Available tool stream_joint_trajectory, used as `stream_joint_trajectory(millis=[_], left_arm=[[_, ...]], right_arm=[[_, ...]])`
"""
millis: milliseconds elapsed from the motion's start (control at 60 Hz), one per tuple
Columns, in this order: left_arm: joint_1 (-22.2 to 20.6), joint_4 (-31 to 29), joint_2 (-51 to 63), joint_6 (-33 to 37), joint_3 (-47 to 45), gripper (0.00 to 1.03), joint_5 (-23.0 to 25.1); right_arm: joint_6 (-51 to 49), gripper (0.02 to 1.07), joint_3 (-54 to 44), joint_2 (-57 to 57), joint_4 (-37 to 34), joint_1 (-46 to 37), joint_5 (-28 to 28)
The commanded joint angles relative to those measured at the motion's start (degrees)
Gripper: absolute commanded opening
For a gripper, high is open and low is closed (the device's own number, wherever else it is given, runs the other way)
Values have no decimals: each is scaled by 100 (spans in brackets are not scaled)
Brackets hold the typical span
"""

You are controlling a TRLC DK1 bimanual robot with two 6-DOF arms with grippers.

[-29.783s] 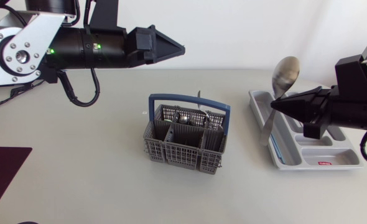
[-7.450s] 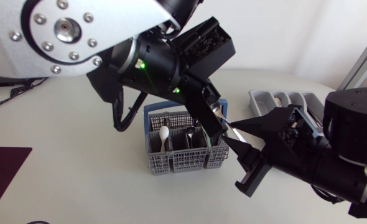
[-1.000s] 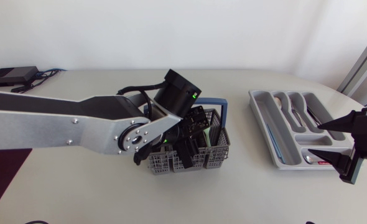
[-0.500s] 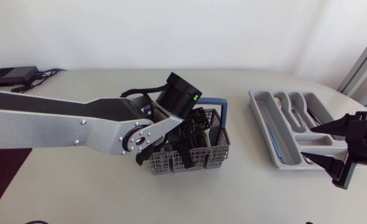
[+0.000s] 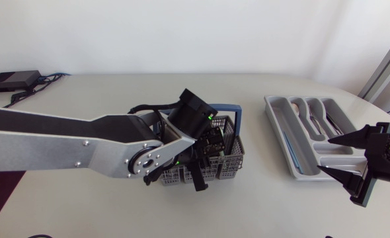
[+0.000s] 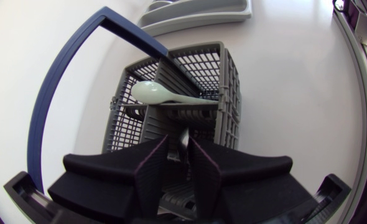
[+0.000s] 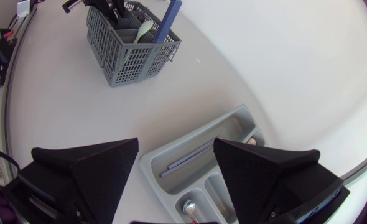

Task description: Sort the cutlery from the basket into the organizer compartments.

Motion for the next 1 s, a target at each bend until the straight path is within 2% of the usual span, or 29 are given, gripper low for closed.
stream_joint_trajectory(millis=[0,133,500,983], left_arm=[[-72,-11,-25,77,-131,23,38],[-72,15,80,68,-52,10,38],[-11,-319,-140,182,195,6,46],[-55,-1040,-1212,121,643,6,-147]], right_arm=[[113,89,-175,-82,-5,67,-29],[184,89,-245,-205,4,137,-20],[280,89,-254,-381,-57,251,-3],[1274,89,-272,-1321,-198,963,-3]])
